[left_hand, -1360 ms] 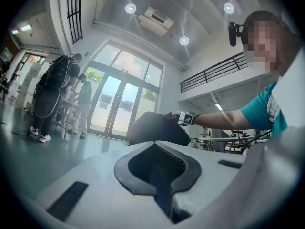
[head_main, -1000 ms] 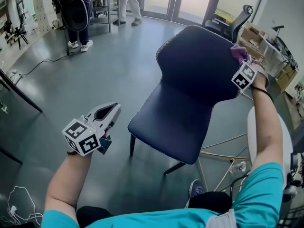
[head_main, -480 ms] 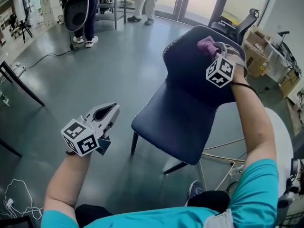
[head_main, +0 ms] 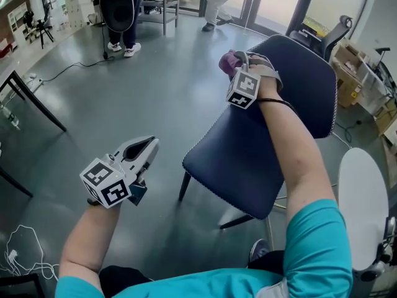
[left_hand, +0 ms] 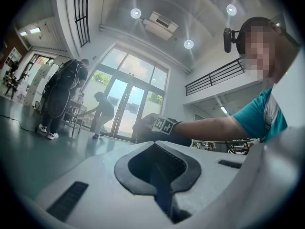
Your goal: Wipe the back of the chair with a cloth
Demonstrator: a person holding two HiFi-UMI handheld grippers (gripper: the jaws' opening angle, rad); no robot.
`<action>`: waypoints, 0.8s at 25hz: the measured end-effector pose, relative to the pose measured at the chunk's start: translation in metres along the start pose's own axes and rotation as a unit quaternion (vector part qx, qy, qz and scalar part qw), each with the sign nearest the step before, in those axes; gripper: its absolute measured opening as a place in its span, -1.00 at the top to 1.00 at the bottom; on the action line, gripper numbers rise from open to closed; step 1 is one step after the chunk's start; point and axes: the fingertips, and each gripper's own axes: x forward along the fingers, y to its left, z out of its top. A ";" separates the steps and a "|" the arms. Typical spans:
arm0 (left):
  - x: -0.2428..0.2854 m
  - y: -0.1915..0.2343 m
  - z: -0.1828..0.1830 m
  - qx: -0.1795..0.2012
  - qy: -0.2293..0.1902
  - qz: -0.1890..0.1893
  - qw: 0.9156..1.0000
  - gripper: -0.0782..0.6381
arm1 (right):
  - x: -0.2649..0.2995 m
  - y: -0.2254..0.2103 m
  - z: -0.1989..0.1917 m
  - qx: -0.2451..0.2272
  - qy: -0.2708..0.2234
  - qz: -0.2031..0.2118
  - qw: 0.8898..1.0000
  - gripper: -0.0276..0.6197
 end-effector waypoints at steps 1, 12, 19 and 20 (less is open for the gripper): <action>-0.001 0.001 -0.002 -0.002 0.000 0.001 1.000 0.77 | 0.004 0.004 0.004 -0.006 0.000 -0.001 1.000 0.74; -0.004 0.002 -0.014 -0.015 -0.002 -0.004 1.000 0.77 | 0.020 0.015 -0.016 -0.045 0.030 -0.011 0.998 0.74; -0.005 0.002 -0.019 -0.025 -0.003 -0.011 1.000 0.77 | 0.019 0.018 -0.040 -0.052 0.053 -0.006 0.997 0.74; -0.005 0.001 -0.019 -0.026 -0.002 -0.012 1.000 0.77 | 0.019 0.019 -0.043 -0.054 0.056 -0.005 0.997 0.74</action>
